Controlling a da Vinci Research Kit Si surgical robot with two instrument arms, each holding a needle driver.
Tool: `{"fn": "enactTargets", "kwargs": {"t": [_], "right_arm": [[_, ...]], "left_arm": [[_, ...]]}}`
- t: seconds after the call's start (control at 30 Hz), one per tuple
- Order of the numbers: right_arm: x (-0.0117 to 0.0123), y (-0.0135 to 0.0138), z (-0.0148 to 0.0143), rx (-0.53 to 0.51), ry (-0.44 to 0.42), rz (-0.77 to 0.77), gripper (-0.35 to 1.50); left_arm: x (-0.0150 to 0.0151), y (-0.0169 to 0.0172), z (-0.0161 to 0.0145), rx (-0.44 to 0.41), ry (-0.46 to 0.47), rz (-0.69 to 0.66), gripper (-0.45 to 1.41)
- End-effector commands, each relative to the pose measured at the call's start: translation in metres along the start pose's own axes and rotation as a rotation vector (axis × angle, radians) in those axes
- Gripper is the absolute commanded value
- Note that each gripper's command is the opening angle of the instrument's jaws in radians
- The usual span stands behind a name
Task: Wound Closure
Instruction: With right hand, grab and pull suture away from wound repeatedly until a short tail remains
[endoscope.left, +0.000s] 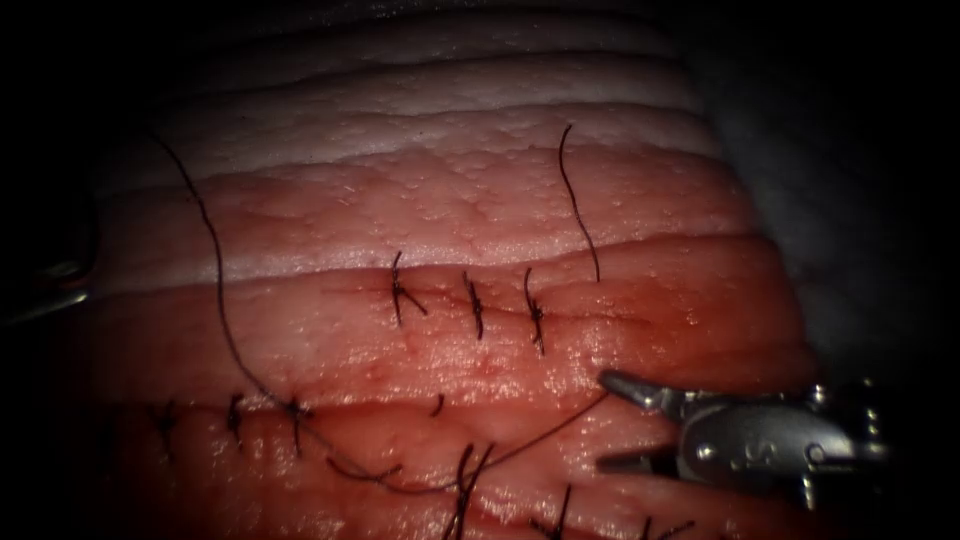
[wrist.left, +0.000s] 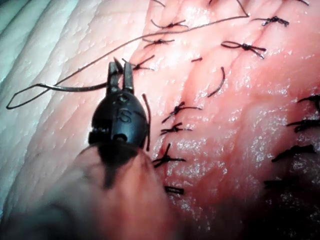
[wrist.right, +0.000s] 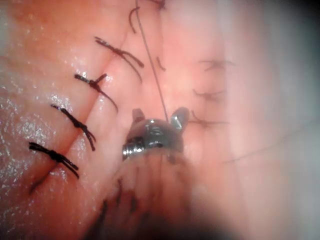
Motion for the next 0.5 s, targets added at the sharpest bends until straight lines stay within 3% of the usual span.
{"fn": "enactTargets", "kwargs": {"t": [0.03, 0.13, 0.17, 0.5], "right_arm": [[-0.0006, -0.0001, 0.0012, -0.002, -0.001, -0.002, 1.30], [-0.0019, -0.0007, 0.0021, 0.002, -0.012, -0.038, -0.21], [-0.0019, -0.0008, 0.0021, 0.001, -0.012, -0.038, -0.35], [0.0020, -0.0034, 0.0001, 0.019, -0.034, 0.055, -0.35]], "left_arm": [[-0.0004, 0.0001, 0.0007, -0.001, 0.001, 0.001, -0.45], [-0.0004, 0.0001, 0.0007, 0.000, 0.000, 0.002, -0.45], [-0.0004, 0.0001, 0.0007, 0.000, 0.000, 0.002, -0.45], [-0.0014, -0.0006, 0.0024, 0.010, -0.004, 0.000, -0.45]]}}
